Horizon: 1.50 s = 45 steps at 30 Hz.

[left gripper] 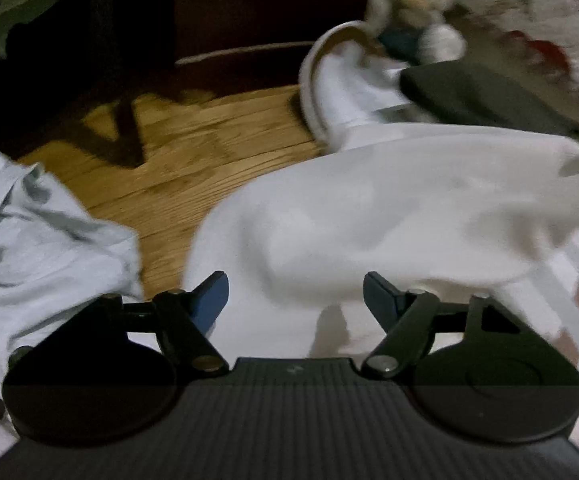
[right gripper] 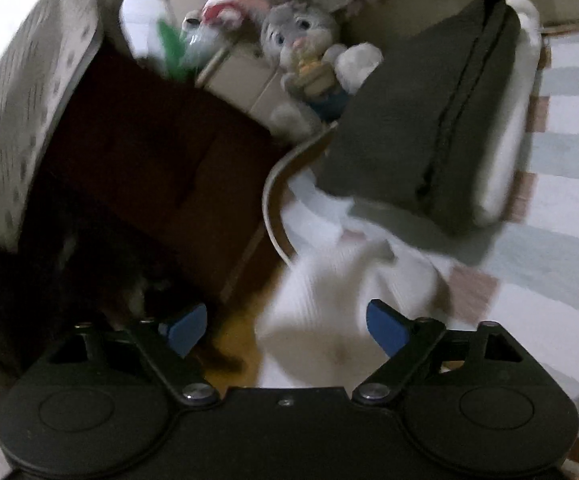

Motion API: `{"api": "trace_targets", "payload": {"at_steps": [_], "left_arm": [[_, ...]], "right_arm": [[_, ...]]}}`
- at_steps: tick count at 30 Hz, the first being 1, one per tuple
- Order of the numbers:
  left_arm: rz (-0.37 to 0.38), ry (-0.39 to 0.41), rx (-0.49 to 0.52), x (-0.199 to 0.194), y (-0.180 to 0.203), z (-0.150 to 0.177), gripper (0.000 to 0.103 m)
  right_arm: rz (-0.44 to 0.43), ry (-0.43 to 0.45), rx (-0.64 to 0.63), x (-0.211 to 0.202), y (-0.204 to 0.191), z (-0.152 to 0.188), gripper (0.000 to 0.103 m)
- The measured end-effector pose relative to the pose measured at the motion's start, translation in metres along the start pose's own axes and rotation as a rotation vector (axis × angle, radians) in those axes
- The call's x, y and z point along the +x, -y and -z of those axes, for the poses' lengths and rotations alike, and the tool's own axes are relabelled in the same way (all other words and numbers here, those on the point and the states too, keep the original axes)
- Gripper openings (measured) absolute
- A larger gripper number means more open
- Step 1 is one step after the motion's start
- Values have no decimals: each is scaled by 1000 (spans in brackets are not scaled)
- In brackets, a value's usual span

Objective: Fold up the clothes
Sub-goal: 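Grasp the white waffle garment with the right gripper and lift it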

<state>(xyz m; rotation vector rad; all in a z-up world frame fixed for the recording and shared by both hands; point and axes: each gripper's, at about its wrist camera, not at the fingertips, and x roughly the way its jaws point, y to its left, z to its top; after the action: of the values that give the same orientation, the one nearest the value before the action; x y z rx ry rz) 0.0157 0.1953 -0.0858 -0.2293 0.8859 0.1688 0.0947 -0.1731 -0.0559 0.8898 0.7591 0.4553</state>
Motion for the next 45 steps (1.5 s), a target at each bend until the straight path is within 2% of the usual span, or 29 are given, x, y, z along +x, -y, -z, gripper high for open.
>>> {"api": "trace_targets", "payload": {"at_steps": [3, 5, 7, 8, 10, 11, 12, 13, 14, 16, 18, 19, 21, 22, 24, 26, 27, 29, 31, 34, 37, 41, 45], "left_arm": [[11, 7, -12, 10, -15, 0, 74], [29, 26, -9, 16, -24, 1, 74], [40, 50, 2, 21, -27, 4, 74], [66, 77, 1, 22, -29, 6, 74], [126, 154, 4, 26, -33, 13, 77], [123, 118, 19, 37, -31, 16, 79], [118, 77, 34, 48, -28, 18, 79], [113, 37, 49, 59, -26, 20, 78], [109, 21, 51, 64, -25, 22, 77], [121, 12, 37, 70, -23, 25, 78], [158, -5, -76, 76, -34, 24, 79], [177, -15, -134, 79, -40, 24, 82], [246, -84, -278, 95, -53, 25, 91], [281, -99, -293, 98, -52, 23, 99], [351, -128, -318, 103, -49, 20, 99], [421, -156, -343, 109, -47, 17, 99], [472, -172, -373, 112, -43, 17, 98], [575, -150, -421, 110, -35, 19, 95], [669, -119, -421, 104, -22, 19, 95], [662, -92, -295, 90, 10, 17, 96], [651, -65, -168, 76, 41, 15, 96], [735, -4, -145, 50, 52, 9, 96], [753, 65, -113, 23, 58, -5, 96]], "right_arm": [[25, -54, 76, 37, 18, -17, 89], [51, -111, 46, 62, 25, -17, 64], [83, -160, -48, 82, 26, -13, 35], [93, -173, -104, 86, 25, -10, 32], [116, -160, -170, 91, 22, -9, 34], [128, -151, -200, 94, 20, -9, 36], [140, -143, -230, 97, 19, -8, 54], [164, -147, -233, 101, 20, -10, 77], [194, -158, -224, 106, 22, -12, 83], [214, -176, -200, 114, 30, -14, 86], [223, -195, -151, 121, 41, -13, 93], [225, -199, -118, 123, 47, -13, 95], [203, -215, -20, 128, 64, -11, 98], [193, -228, 35, 131, 72, -9, 100], [187, -249, 157, 139, 90, -1, 100], [135, -260, 248, 140, 97, 12, 100], [105, -265, 290, 140, 99, 18, 95], [44, -274, 373, 140, 104, 31, 87], [-18, -287, 438, 138, 105, 42, 73], [-130, -316, 503, 125, 100, 53, 65], [-188, -345, 489, 111, 84, 62, 63], [-314, -349, 507, 89, 69, 63, 63], [-382, -312, 454, 61, 47, 52, 63]]}}
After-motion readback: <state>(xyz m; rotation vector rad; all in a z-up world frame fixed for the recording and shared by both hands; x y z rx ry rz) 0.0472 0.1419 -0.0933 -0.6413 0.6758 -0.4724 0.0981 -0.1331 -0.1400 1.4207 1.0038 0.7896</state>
